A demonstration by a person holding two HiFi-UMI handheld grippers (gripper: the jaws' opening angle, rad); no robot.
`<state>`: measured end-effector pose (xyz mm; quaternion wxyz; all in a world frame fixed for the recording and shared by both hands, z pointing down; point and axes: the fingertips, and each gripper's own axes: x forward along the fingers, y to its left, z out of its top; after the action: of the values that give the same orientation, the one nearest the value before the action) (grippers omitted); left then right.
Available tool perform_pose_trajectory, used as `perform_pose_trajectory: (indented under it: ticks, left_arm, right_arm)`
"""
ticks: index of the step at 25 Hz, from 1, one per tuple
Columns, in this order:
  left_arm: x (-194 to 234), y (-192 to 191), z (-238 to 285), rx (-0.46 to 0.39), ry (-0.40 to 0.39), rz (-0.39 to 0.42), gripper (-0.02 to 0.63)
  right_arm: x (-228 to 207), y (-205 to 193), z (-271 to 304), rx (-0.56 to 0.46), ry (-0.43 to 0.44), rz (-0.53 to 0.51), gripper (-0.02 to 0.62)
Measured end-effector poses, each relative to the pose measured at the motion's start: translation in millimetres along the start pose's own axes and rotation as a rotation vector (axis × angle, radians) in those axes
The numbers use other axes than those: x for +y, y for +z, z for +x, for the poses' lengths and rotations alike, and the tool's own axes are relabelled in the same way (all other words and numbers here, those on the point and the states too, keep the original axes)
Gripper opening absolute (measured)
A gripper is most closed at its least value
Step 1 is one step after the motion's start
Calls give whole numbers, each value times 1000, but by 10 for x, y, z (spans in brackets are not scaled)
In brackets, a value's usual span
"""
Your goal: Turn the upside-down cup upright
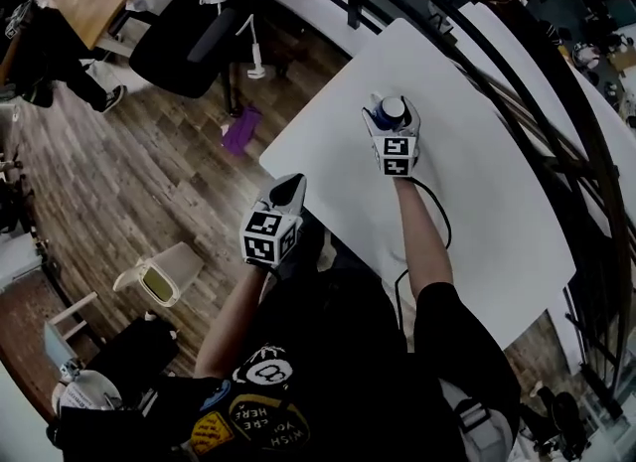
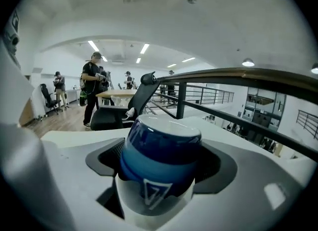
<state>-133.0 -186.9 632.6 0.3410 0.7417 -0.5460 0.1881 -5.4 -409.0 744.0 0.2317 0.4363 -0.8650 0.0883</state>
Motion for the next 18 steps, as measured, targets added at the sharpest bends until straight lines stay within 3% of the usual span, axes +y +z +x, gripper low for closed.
perform_pose_trajectory:
  ticks: [6,10,13,18]
  left_arm:
    - [64,-151,-54,45,0,17,5]
    - [4,-151,-8,54,-37,19,5]
    - [-77,-127,8,50,-77,39,5]
    - [-117,-46,-61,19,-134,40,5]
  right_arm:
    - [-41,80,248,-29,-13,-65,417]
    - [52,-3,181,35,59,-119,400]
    - [74,-98,-15,51,89,-71,400]
    - [33,7,-733,-31,-4,137,400]
